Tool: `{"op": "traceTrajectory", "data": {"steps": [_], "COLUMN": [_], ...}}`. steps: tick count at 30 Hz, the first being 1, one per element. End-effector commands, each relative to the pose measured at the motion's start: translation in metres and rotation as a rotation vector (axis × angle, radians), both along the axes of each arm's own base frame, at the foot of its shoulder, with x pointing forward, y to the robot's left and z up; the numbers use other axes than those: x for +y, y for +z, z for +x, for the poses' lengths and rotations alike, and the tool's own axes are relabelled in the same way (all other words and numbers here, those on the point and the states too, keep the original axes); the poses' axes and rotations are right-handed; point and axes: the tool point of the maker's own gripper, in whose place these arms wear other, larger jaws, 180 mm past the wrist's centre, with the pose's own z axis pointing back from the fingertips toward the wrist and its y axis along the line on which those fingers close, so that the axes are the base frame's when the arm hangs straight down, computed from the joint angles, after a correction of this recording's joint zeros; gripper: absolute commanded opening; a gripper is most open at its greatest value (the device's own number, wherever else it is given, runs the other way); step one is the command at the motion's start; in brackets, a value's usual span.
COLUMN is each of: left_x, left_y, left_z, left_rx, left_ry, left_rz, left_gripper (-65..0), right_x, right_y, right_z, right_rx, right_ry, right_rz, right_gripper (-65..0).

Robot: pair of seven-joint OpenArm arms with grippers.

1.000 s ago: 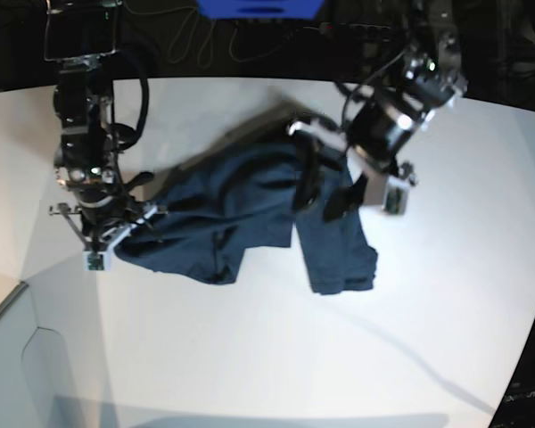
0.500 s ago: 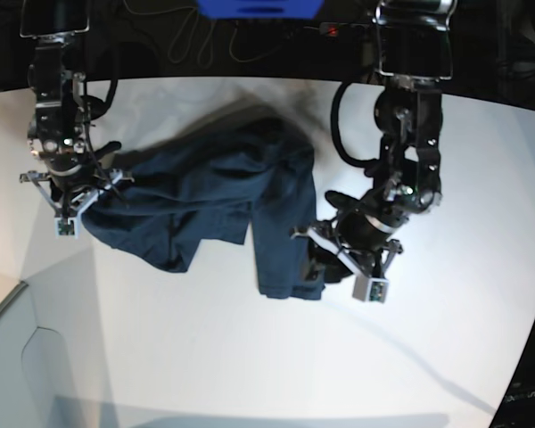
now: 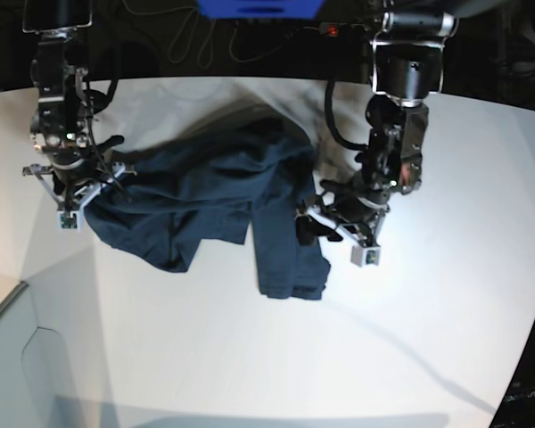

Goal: Layout the t-shirt on the table in an organized manner, then fold the t-shirt properly
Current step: 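Pull both grippers apart to stretch the shirt lengthwise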

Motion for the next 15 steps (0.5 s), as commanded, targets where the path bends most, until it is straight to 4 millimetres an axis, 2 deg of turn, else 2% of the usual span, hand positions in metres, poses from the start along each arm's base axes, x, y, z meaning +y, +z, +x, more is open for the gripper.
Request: {"op": "traceTrajectory", "data": {"steps": [1,4,5,7,9,10,12,15], "left_x": [-0.004,-0.005,-0.006,-0.007,-0.008,-0.009,-0.005,0.0], "left_y": [0.007,-0.001,-0.004,-0.011,-0.016,-0.016,-0.015,0.001], "left_z": [0.009,0.008,0.007,0.006,0.007,0.007,0.008,0.015], "left_rx": [-0.015,0.012,0.023,0.048,0.069,0.071,0.068,0.019], "left_ry": [-0.005,-0.007,-0.006,-0.005,-0.007,-0.008,-0.003,0.0], "left_rz": [-0.011,-0.013,-0.017,-0.024,-0.028,-0.028,-0.026,-0.018], "left_gripper": [-32.0,-33.0,-35.8,-45.8,-61.4,-65.0,-63.2,-65.0], "right_x": [-0.004,-0.004,-0.004,-0.004,-0.004,-0.005,-0.006,-0.007], "right_y": [0.012,0.012,0.012,0.012,0.012,0.012,0.013,0.015], "right_z": [0.009,0.009,0.009,0.009,0.009,0.009,0.01,0.013], "right_rx": [-0.046,-0.044,-0.044,-0.044,-0.044,-0.044,-0.046,-0.053], "right_ry": [0.006,0.006,0.006,0.006,0.006,0.006,0.006,0.007], "right_rz": [-0.017,-0.017,-0.017,-0.017,-0.017,-0.018,-0.021,-0.024], "right_gripper": [-65.0,-65.0,-65.0,-65.0,-65.0,-65.0,-65.0,-65.0]}}
